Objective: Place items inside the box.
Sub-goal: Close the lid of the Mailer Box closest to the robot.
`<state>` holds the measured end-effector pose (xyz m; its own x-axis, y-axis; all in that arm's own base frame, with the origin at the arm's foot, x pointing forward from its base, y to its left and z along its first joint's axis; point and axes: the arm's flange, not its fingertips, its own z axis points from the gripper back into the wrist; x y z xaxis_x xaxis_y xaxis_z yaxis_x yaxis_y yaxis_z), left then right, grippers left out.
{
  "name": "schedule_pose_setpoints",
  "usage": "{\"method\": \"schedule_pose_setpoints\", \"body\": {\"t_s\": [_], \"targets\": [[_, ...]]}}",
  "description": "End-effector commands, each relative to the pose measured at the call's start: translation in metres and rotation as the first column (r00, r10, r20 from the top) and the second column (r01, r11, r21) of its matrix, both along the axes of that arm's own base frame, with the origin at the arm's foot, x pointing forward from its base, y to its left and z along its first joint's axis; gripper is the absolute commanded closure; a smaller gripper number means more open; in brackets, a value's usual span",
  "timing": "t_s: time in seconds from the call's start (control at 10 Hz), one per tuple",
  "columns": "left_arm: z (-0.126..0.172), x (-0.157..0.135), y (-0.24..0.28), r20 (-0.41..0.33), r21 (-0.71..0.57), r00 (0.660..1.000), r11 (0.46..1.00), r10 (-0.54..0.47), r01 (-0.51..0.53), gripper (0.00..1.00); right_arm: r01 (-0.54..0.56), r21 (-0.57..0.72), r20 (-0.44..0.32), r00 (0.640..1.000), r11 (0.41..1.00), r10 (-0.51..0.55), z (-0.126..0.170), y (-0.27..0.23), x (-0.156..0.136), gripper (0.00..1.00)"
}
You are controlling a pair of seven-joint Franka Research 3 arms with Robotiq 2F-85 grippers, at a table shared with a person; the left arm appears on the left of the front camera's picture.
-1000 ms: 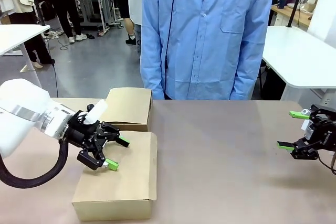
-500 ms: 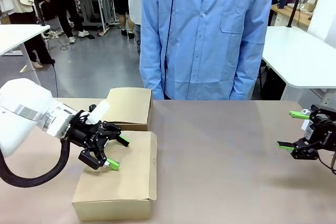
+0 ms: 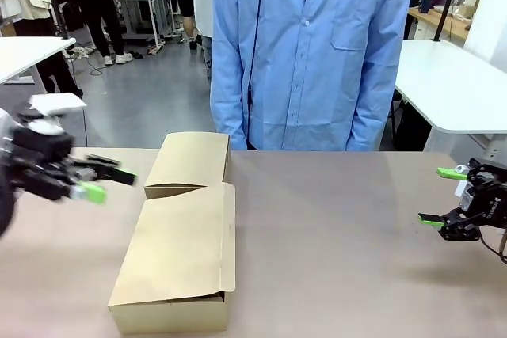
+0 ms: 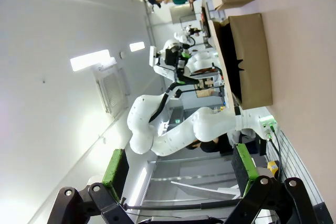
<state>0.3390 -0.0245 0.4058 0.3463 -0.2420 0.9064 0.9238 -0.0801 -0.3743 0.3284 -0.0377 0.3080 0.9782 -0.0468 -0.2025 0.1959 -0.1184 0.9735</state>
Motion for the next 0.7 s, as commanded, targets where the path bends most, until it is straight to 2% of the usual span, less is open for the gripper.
{"method": "schedule_pose_setpoints", "body": {"t_s": [0.0,0.1,0.2,0.3,0.4,0.5,0.6], "targets": [[0.030,-0.009,0.045,-0.405,-0.011,0.866,0.946,0.292,-0.324,0.00,-0.010,-0.004,0.006,1.000,1.000,0.010,0.003,-0.001,-0.002,0.00],[0.039,-0.001,0.084,-0.539,-0.082,0.796,0.923,0.277,-0.377,0.00,-0.010,-0.004,0.006,1.000,1.000,0.010,0.003,-0.001,-0.002,0.00],[0.038,0.011,0.114,-0.622,-0.107,0.729,0.892,0.284,-0.438,0.00,-0.010,-0.004,0.006,1.000,1.000,0.010,0.003,-0.001,-0.002,0.00],[0.026,0.024,0.138,-0.695,-0.095,0.659,0.871,0.289,-0.482,0.00,-0.010,-0.004,0.006,1.000,1.000,0.010,0.003,-0.001,-0.002,0.00],[0.007,0.043,0.158,-0.774,-0.081,0.574,0.858,0.267,-0.508,0.00,-0.010,-0.004,0.006,1.000,1.000,0.010,0.003,-0.001,-0.002,0.00],[-0.020,0.064,0.173,-0.846,-0.084,0.490,0.855,0.209,-0.511,0.00,-0.010,-0.004,0.006,1.000,1.000,0.010,0.003,-0.001,-0.002,0.00],[-0.052,0.085,0.171,-0.815,0.041,0.472,0.845,0.337,-0.533,0.00,-0.010,-0.004,0.006,1.000,1.000,0.010,0.003,-0.001,-0.002,0.00]]}}
